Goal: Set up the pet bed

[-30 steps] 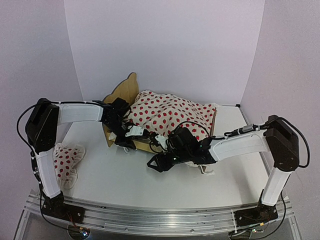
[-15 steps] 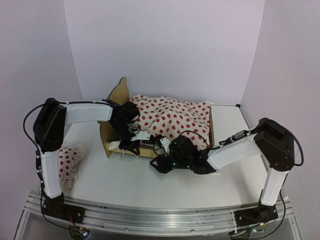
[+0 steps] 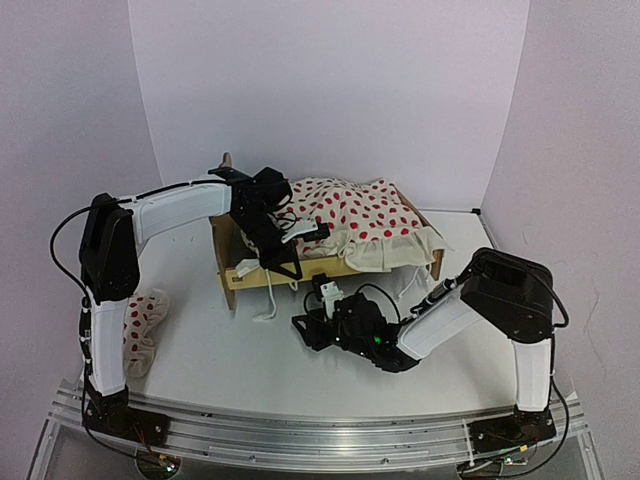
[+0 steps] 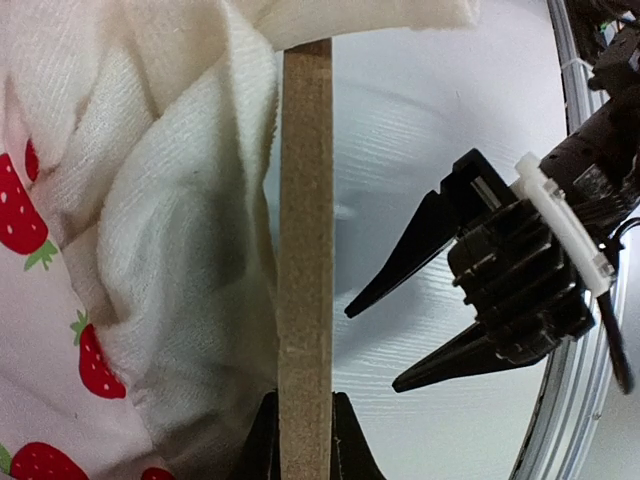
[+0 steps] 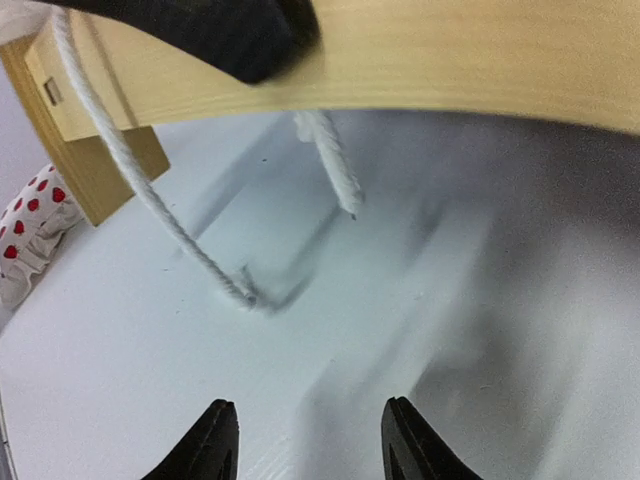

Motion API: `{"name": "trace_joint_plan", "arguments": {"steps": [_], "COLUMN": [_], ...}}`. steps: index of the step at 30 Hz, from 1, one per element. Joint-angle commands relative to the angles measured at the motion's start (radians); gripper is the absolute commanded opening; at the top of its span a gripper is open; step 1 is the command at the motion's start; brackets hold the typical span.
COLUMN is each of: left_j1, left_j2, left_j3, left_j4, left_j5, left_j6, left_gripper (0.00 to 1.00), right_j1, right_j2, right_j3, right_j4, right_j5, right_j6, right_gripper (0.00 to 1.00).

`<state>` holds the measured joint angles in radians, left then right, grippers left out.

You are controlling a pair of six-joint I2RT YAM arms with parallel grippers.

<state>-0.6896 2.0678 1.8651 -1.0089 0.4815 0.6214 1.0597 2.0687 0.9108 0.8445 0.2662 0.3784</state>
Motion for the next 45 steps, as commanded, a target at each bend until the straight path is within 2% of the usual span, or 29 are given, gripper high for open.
{"name": "trace_joint_plan", "arguments": {"steps": [1, 5, 12, 19, 20, 23, 26, 27, 30, 35, 41, 45], "left_j1": [-0.008, -0.010, -0.013, -0.013, -0.013, -0.013, -0.013, -0.013, -0.002, 0.052, 0.077, 0.107], "left_j2": [-0.064, -0.063, -0.064, -0.064, -0.064, -0.064, -0.064, -0.064, -0.061, -0.024, -0.007, 0.016], "left_j3": [0.086, 0.088, 0.092, 0.088, 0.088, 0.087, 0.090, 0.091, 0.097, 0.126, 0.051, 0.066], "left_j4": [0.017, 0.020, 0.021, 0.026, 0.027, 0.027, 0.037, 0.048, 0.091, 0.139, 0.214, 0.220], "left_j5": [0.098, 0.095, 0.096, 0.090, 0.091, 0.091, 0.087, 0.075, 0.013, 0.013, 0.004, 0.068], "left_j6": [-0.090, -0.081, -0.075, -0.074, -0.074, -0.074, -0.084, -0.092, -0.092, -0.097, -0.084, -0.120], "left_gripper": [0.00, 0.00, 0.00, 0.00, 0.00, 0.00, 0.00, 0.00, 0.00, 0.00, 0.00, 0.00], "right_j1": [-0.001, -0.008, -0.041, -0.047, -0.048, -0.051, -0.056, -0.056, -0.053, -0.017, 0.017, 0.015], "right_j2": [0.045, 0.103, 0.167, 0.201, 0.203, 0.207, 0.205, 0.202, 0.171, 0.084, 0.046, 0.094], "right_j3": [0.014, 0.055, 0.116, 0.165, 0.169, 0.174, 0.160, 0.146, 0.086, -0.005, -0.011, -0.022], "right_j4": [0.179, 0.240, 0.378, 0.404, 0.406, 0.407, 0.407, 0.406, 0.331, 0.058, -0.048, -0.087], "right_j5": [0.134, 0.168, 0.168, 0.173, 0.184, 0.190, 0.160, 0.149, 0.109, 0.045, -0.096, -0.146], "right_j6": [-0.044, -0.044, -0.055, -0.050, -0.049, -0.053, -0.049, -0.045, -0.036, -0.048, -0.068, 0.077], "right_gripper": [0.51, 0.55, 0.55, 0.48, 0.45, 0.28, 0.03, 0.00, 0.00, 0.00, 0.00, 0.00]}}
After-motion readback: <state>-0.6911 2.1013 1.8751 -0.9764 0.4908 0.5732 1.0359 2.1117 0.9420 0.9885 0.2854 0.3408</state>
